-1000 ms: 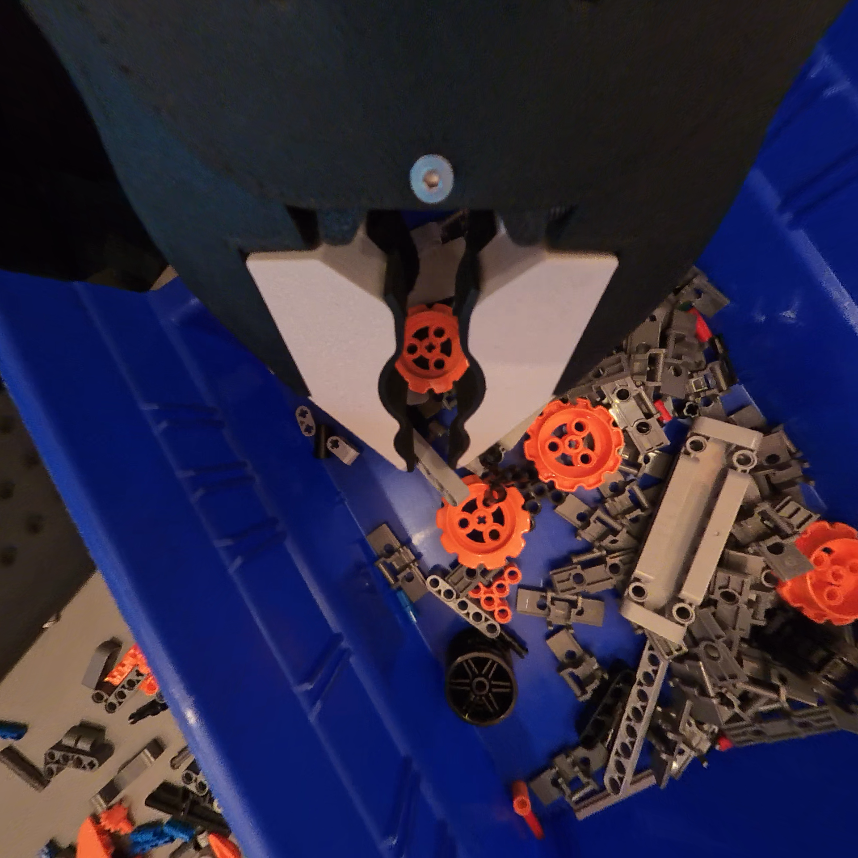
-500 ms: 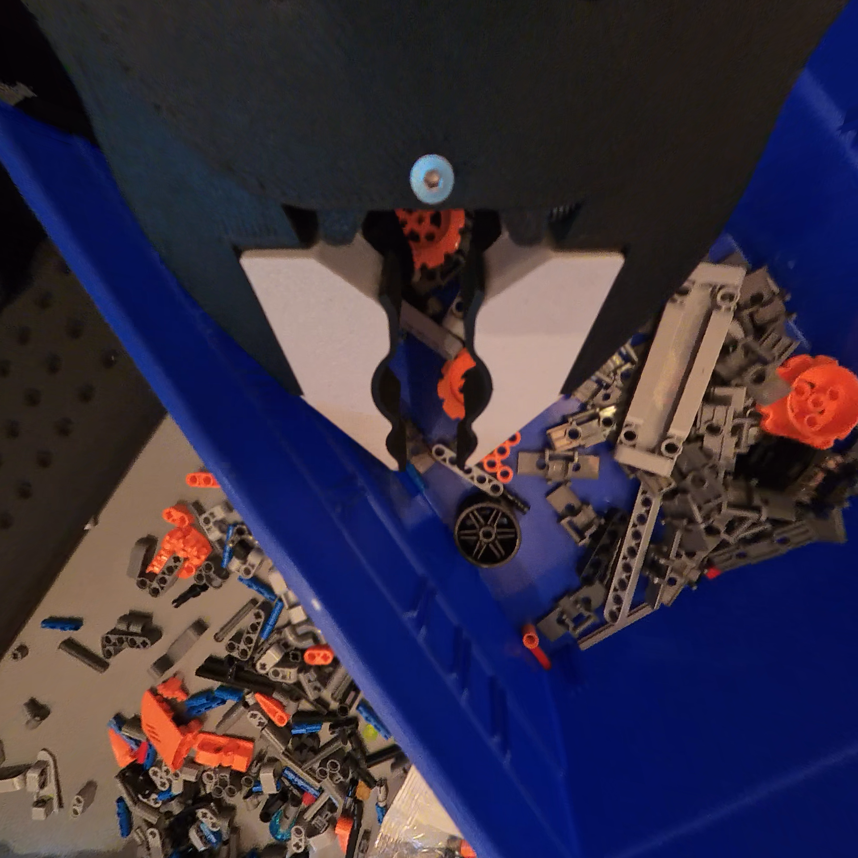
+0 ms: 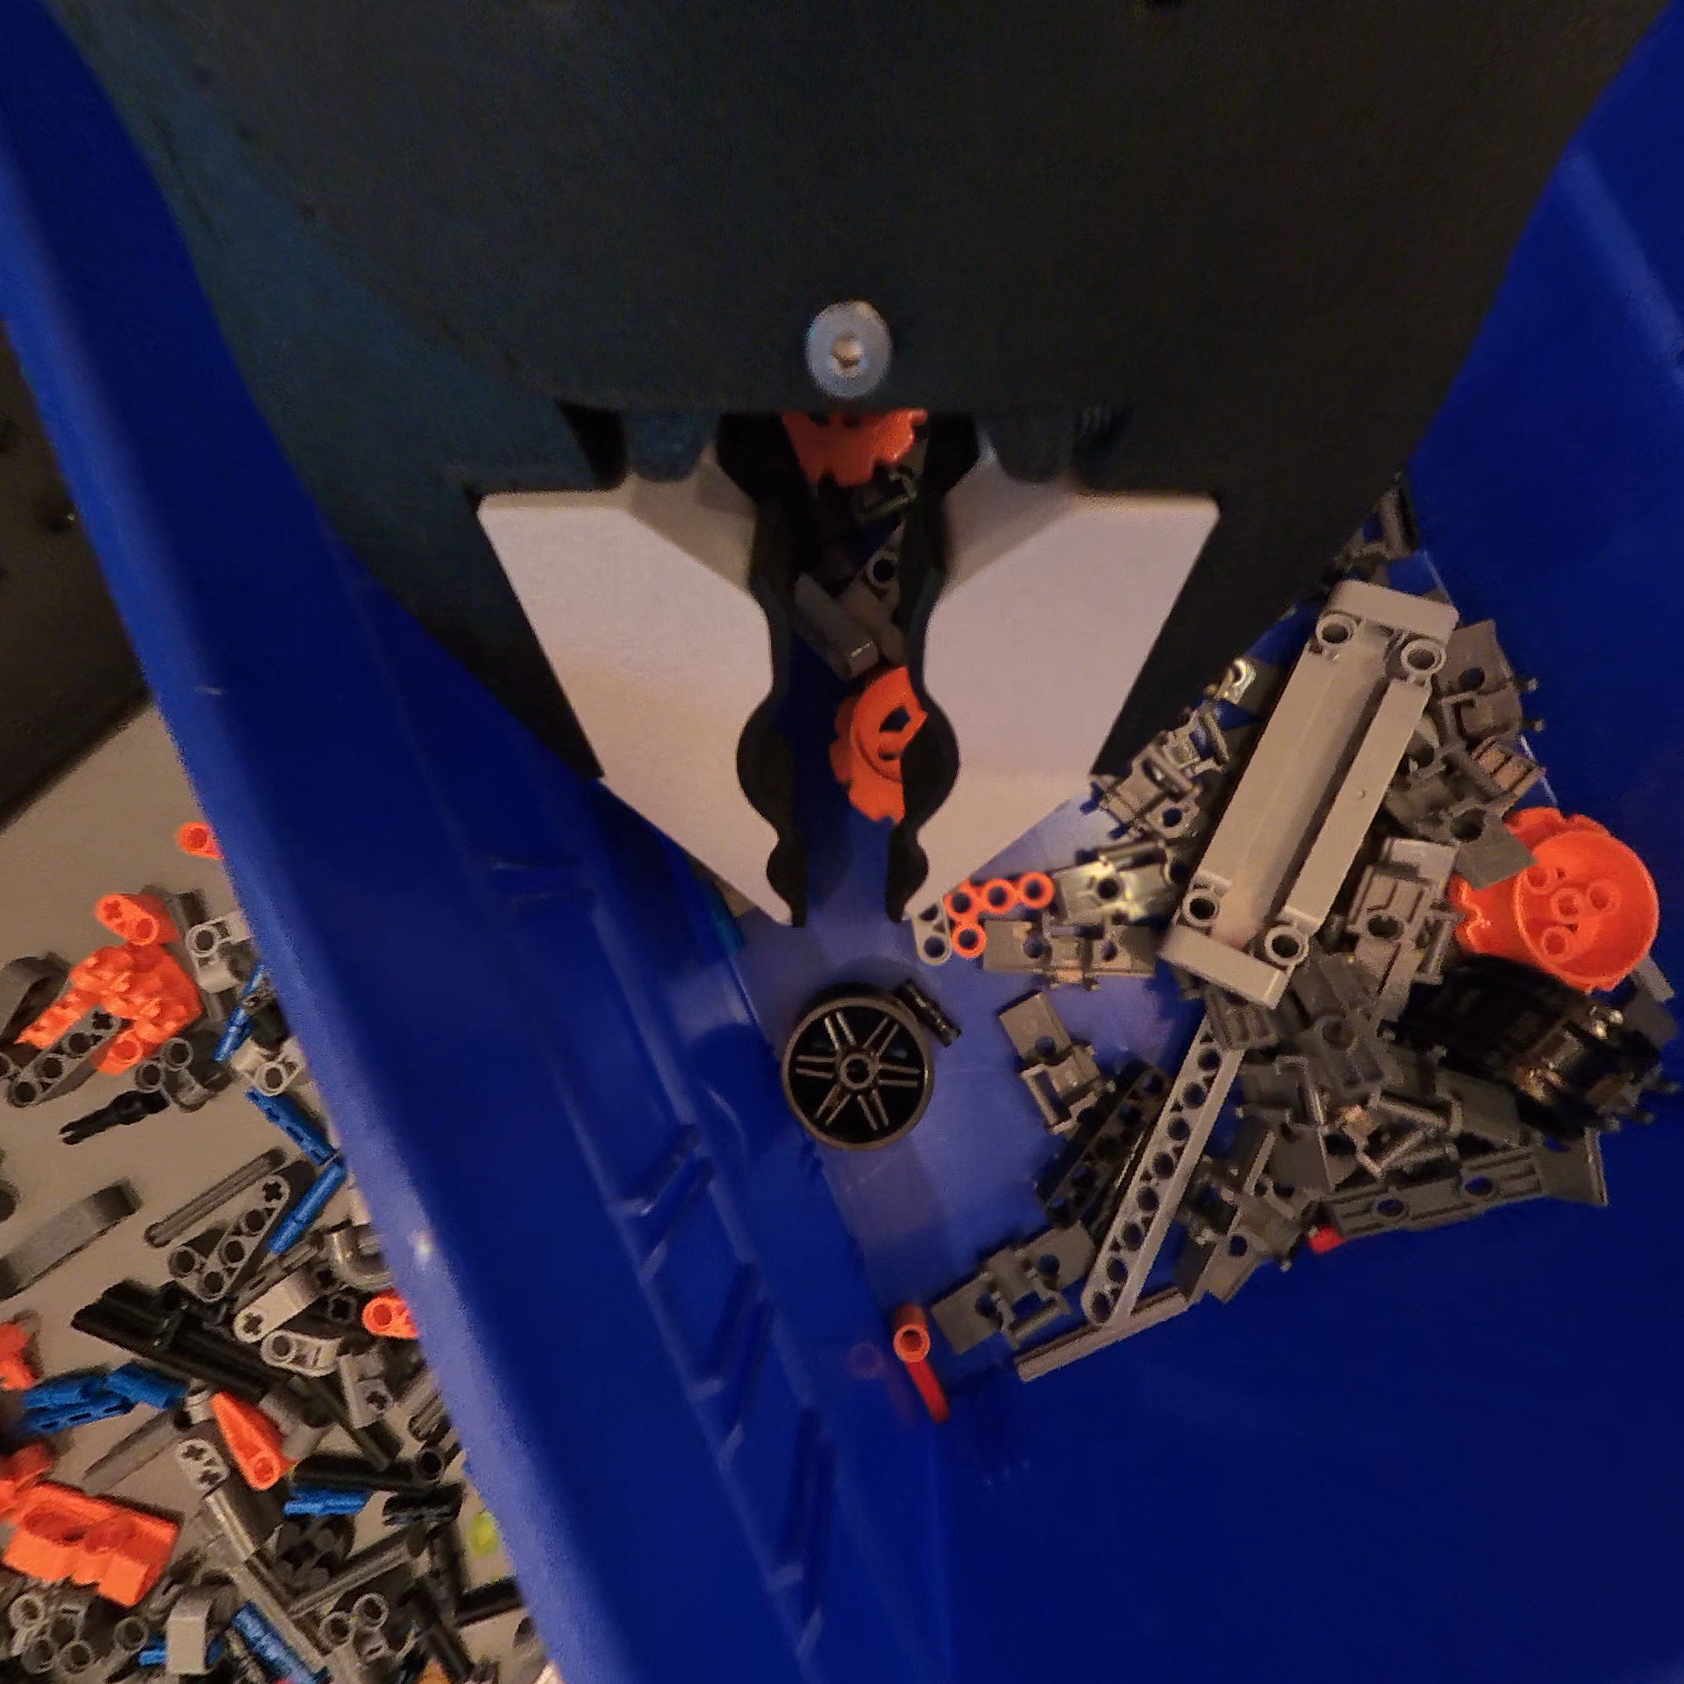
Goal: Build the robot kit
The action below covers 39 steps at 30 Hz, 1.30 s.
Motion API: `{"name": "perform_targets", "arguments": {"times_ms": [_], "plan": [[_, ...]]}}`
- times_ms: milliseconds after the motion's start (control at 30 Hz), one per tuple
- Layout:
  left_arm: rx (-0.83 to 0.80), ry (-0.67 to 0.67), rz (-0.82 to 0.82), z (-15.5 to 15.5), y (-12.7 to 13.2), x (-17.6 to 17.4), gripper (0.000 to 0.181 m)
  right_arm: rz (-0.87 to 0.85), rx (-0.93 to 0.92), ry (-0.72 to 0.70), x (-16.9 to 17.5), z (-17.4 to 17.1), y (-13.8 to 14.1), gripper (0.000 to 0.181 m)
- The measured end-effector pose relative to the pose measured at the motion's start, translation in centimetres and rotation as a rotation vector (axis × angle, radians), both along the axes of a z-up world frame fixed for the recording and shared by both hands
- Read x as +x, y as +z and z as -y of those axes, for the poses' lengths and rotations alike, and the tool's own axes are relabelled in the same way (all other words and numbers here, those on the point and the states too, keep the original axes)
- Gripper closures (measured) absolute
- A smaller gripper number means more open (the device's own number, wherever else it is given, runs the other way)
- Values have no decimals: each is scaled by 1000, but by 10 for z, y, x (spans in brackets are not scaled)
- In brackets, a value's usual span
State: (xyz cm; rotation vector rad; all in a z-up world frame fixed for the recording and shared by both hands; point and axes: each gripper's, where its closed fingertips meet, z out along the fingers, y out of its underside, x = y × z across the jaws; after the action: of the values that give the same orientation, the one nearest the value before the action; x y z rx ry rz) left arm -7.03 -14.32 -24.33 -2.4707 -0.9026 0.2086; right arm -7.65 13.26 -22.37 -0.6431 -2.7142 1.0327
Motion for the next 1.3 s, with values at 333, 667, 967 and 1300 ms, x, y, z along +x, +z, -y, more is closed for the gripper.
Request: {"name": "perform_targets", "arguments": {"times_ms": [333, 667, 967, 1300], "plan": [[-30, 34, 3, 13, -2, 4, 157, -14, 16, 10, 2, 1, 2, 152], [-88, 0, -24, 22, -2, -4, 155, -9, 22, 14, 3, 1, 0, 152], [-84, -82, -1, 8, -7, 2, 176, -11, 25, 14, 3, 0, 1, 151], [155, -39, -201, 3, 69, -4, 176, -68, -22, 31, 8, 7, 23, 151]]}}
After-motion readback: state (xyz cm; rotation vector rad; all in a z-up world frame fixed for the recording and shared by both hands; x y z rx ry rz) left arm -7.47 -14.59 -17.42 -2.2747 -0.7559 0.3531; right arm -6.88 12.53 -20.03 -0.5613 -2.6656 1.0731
